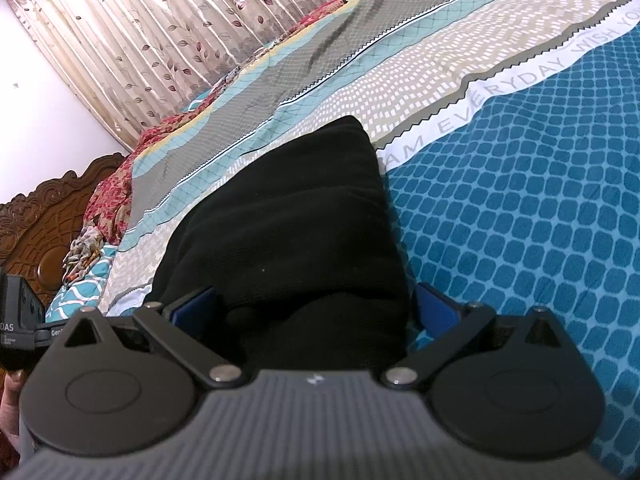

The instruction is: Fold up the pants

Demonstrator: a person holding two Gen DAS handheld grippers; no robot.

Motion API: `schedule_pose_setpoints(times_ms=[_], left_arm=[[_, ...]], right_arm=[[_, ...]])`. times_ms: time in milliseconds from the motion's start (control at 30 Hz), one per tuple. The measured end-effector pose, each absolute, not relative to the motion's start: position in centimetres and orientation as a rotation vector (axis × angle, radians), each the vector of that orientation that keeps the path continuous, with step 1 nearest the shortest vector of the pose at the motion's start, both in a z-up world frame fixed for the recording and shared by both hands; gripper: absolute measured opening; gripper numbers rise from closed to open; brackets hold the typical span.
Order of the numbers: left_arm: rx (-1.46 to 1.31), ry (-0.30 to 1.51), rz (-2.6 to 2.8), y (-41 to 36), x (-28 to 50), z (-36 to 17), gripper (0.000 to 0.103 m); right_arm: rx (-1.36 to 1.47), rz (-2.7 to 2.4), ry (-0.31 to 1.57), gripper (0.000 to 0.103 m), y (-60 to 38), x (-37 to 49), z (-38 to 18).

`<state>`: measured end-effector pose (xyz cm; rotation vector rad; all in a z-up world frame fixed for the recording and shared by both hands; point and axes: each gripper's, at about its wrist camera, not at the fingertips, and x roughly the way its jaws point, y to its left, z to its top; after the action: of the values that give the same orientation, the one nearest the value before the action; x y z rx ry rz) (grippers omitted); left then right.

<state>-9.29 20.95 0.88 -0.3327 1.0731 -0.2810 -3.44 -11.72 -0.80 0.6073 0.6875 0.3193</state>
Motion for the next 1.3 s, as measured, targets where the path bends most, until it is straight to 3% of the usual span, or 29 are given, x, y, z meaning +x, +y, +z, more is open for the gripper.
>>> schedule_pose_setpoints(times_ms=[767, 867, 933, 1000, 1033, 1100, 1167, 1300], left_arm=[[-0.627, 1.103, -0.454, 22.8, -7.0, -0.2, 0.103], [-0.629, 1.115, -0.467, 22.0, -6.1, -0.8, 0.103], [-0.635, 1.1, -0.499, 21.4, -6.0, -1.0, 0.102], [-0.593, 1.072, -0.493, 20.5, -6.5, -0.9, 0.085], [-0.563, 1.059, -0.481, 20.2, -6.8, -0.6, 0.079], [-0.551, 1.034, -0.482, 20.2, -7.1, 0.5, 0.053], [-0.552, 1.014, -0.499, 20.7, -6.8, 2.1, 0.046], [-0.517, 0.85, -0.503, 21.5, -4.6, 7.2, 0.046]], right_arm=[[0.572, 0.466, 0.779, 0.103, -13.8, 1.8, 0.2], [0.576, 0.517, 0.817, 0.091, -13.1, 2.6, -0.1], [0.63, 0.567, 0.852, 0.076, -12.8, 2.9, -0.3], [0.695, 0.603, 0.887, 0.06, -12.7, 3.0, -0.4], [0.692, 0.609, 0.885, 0.058, -12.5, 2.7, 0.0], [0.612, 0.623, 0.852, 0.053, -11.7, 2.1, 1.6], [0.541, 0.644, 0.803, 0.051, -10.7, 1.9, 3.7], [0.48, 0.702, 0.661, 0.049, -9.1, 3.9, 7.9]])
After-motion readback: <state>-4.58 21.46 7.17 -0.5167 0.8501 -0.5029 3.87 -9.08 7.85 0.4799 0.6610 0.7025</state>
